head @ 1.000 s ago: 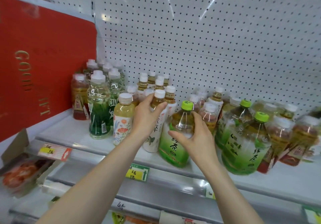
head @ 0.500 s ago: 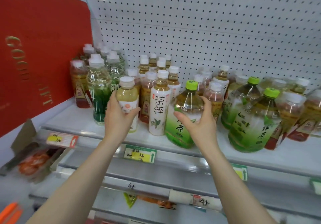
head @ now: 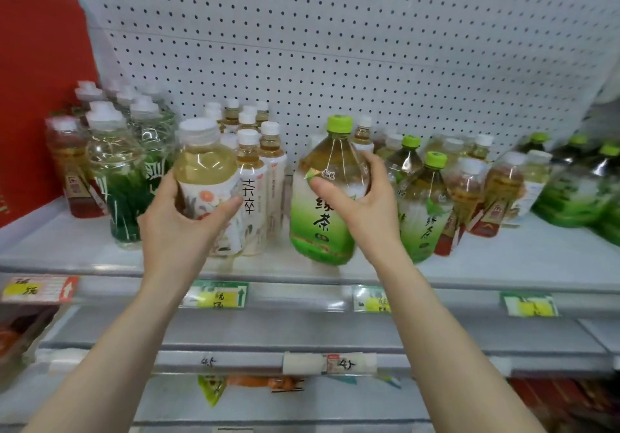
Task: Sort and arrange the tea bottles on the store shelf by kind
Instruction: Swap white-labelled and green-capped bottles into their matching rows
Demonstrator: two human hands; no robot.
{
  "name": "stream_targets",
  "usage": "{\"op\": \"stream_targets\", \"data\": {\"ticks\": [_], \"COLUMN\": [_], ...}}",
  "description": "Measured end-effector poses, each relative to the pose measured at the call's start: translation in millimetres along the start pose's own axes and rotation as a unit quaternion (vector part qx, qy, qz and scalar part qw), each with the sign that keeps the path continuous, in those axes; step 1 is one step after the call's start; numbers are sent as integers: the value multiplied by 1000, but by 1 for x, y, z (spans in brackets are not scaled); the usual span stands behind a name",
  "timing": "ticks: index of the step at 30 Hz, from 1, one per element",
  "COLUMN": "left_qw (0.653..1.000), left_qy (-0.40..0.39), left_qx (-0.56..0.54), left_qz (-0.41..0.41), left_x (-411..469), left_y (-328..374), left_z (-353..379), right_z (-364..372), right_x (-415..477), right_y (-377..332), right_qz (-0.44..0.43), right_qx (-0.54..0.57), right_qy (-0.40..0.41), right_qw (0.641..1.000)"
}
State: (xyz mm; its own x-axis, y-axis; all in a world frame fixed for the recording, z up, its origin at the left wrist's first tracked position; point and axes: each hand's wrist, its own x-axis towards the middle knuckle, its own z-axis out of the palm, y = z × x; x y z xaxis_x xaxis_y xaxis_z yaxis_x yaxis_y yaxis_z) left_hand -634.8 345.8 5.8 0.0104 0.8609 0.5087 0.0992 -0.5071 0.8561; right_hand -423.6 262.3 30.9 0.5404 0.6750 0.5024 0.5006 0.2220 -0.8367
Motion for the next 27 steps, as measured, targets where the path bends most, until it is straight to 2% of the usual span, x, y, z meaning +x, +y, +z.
{"op": "stream_targets", "data": {"ticks": [5,10,20,27], "left_qw": [997,988,973,969], "left_qy": [-56,-111,-186,-212], "left_qx": [-53,-98,-135,-121], "left_qz": [-20,-31,-17,-26], "left_x": [-33,-88,-179,-174], "left_y": [38,76,135,142], "left_z": [49,128,305,382], "right_z": [-70,-170,-381,-451], "right_x": [-12,-27,-20,40], "right_y": [6,32,99,156], "right_qz": [3,14,48,35], "right_qx": [3,7,-21,-74], "right_qy": [11,18,122,165], "right_qw": [1000,1000,991,983]}}
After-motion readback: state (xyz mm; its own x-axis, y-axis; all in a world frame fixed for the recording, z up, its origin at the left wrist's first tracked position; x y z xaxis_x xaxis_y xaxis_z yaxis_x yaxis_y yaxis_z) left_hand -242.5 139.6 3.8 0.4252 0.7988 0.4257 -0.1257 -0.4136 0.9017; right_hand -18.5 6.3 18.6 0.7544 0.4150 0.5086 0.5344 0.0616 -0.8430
